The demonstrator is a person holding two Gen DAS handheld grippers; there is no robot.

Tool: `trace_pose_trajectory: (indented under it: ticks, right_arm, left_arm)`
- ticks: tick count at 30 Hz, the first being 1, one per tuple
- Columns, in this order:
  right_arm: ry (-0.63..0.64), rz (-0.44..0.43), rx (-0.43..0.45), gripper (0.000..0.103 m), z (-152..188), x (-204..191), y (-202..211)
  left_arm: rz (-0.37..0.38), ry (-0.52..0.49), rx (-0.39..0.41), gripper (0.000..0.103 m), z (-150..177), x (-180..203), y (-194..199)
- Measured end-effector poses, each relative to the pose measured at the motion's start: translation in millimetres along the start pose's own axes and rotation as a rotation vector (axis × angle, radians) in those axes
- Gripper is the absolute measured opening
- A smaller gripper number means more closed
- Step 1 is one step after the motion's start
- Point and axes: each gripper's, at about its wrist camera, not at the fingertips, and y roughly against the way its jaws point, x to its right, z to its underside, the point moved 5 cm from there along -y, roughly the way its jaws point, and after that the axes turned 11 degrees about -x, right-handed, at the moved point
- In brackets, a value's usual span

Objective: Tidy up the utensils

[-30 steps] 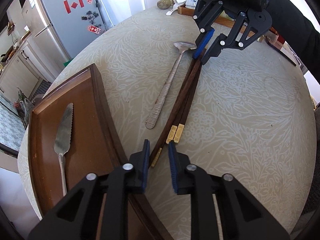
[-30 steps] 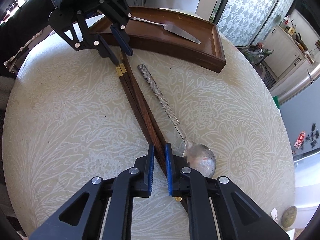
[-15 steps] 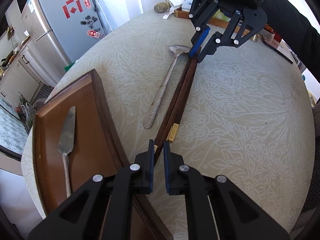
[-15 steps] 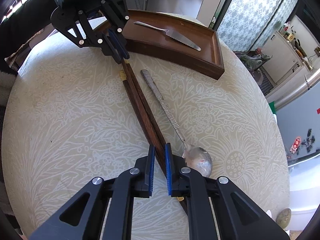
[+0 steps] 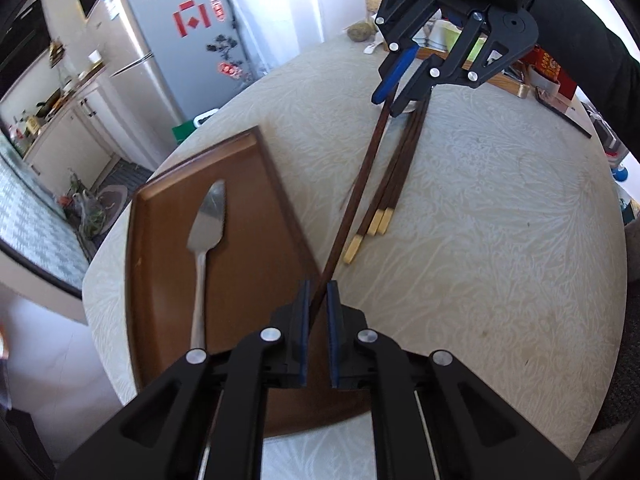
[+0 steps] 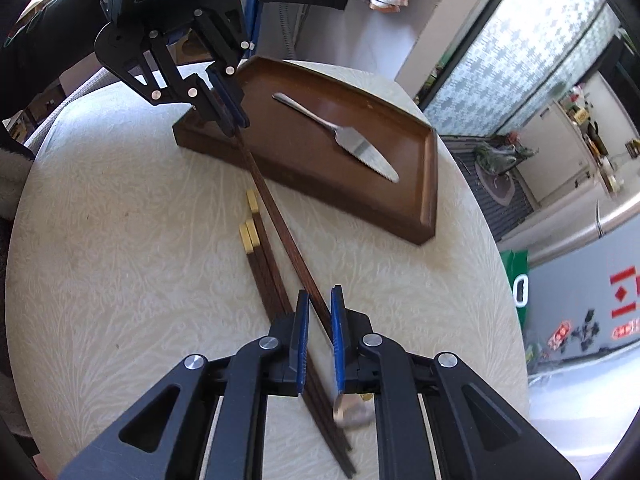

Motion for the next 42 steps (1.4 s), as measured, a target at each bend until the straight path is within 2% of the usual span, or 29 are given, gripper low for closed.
trace_pose_trajectory:
  ticks: [8, 15, 17, 18, 20, 21, 22, 27, 31, 34, 36, 41, 42]
  right_arm:
    - [0.093, 0.023, -0.001, 0.012, -64.5, 6.2, -28.8]
    - [0.112, 0.099, -0.018, 0.014, -96.1, 26.5, -63.3]
    - [0.103, 0.102, -0.028, 0.014, -98.6, 30.5, -70.8]
    - [0.094, 0.1, -0.035, 0.021, -98.8, 32.1, -73.6]
    - [0.081, 0.115, -0.032, 0.036, -97.6, 36.2, -73.9]
    - [0.069, 0.122, -0.025, 0.042, -96.6, 38.6, -71.6]
    - [0.055, 0.129, -0.017, 0.043, -95.5, 40.8, -68.8]
    - [-0.06, 0.16, 0.073, 0.043, -73.5, 42.8, -28.6]
    - [-0.18, 0.193, 0.127, 0.044, -35.7, 20.3, 2.7]
    - [-0.25, 0.213, 0.098, 0.051, -2.3, -2.8, 11.0]
    - [-0.266, 0.205, 0.081, 0.059, 16.2, -15.9, 14.1]
    - [-0.25, 0.178, 0.028, 0.056, 69.4, -34.0, 12.6]
    - [-0.254, 0.169, 0.019, 0.049, 78.8, -35.5, 10.8]
  left_arm:
    - [-0.035, 0.089, -0.042, 0.008, 40.8, -38.3, -4.0]
    - [-0.073, 0.15, -0.061, 0.009, 48.3, -70.1, -18.2]
    - [-0.087, 0.165, -0.049, 0.024, 49.5, -76.5, -18.6]
    - [-0.076, 0.163, -0.047, 0.031, 50.2, -75.6, -19.1]
    - [-0.098, 0.156, -0.033, 0.071, 50.2, -73.2, -17.0]
    - [-0.108, 0.152, -0.022, 0.078, 49.9, -70.9, -14.8]
    - [-0.129, 0.152, -0.007, 0.082, 47.1, -66.7, -10.8]
    - [-0.197, 0.23, 0.065, 0.083, 31.8, -51.9, 17.7]
    - [-0.25, 0.304, 0.142, 0.088, 8.9, -11.7, 31.9]
    - [-0.247, 0.283, 0.142, 0.088, -11.1, 27.9, 25.8]
    - [-0.245, 0.233, 0.141, 0.088, -24.4, 51.2, 20.9]
    - [-0.204, 0.144, 0.141, 0.089, -39.6, 81.3, 9.3]
    - [-0.204, 0.14, 0.138, 0.089, -42.5, 82.3, 7.8]
